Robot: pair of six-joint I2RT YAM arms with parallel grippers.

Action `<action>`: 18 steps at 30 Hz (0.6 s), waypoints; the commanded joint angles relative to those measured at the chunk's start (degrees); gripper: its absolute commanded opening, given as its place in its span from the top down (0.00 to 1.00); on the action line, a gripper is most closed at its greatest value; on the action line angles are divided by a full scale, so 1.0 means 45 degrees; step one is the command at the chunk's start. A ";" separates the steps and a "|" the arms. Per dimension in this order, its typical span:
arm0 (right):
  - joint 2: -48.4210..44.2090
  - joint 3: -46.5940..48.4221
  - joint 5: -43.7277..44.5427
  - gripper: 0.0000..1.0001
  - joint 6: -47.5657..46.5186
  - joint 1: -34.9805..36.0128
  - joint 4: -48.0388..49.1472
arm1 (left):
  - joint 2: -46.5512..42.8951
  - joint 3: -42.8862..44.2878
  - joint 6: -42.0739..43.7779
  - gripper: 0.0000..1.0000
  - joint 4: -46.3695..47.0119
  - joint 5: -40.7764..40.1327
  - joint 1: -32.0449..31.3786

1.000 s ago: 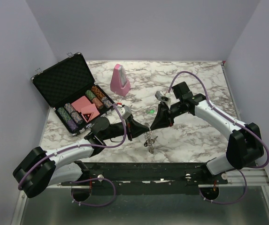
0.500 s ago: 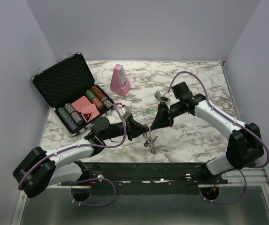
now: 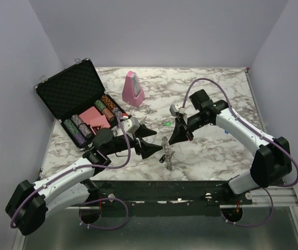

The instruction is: Put the keys on the keyring

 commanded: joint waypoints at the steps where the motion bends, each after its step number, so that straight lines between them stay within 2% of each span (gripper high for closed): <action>1: 0.0074 0.1333 0.2004 1.00 -0.2842 0.0083 -0.2869 | -0.0092 0.1476 0.2267 0.09 -0.3338 0.1881 0.0289; 5: -0.0044 0.2251 0.3237 1.00 -0.3040 0.0083 -0.3554 | 0.0533 0.2631 0.3752 0.07 -0.4827 0.2626 0.0231; 10: 0.0815 0.4280 0.4507 1.00 -0.4368 0.0064 -0.5916 | 0.0632 0.2400 0.6019 0.12 -0.3798 0.2315 -0.0101; 15: 0.0952 0.4908 0.4509 1.00 -0.4389 0.0083 -0.6388 | 0.1547 0.2827 0.6042 0.31 -0.3073 0.1418 -0.0432; 18: 0.1186 0.5241 0.4568 1.00 -0.4466 0.0083 -0.6680 | 0.2056 0.2946 0.5709 0.39 -0.2254 0.0734 -0.0648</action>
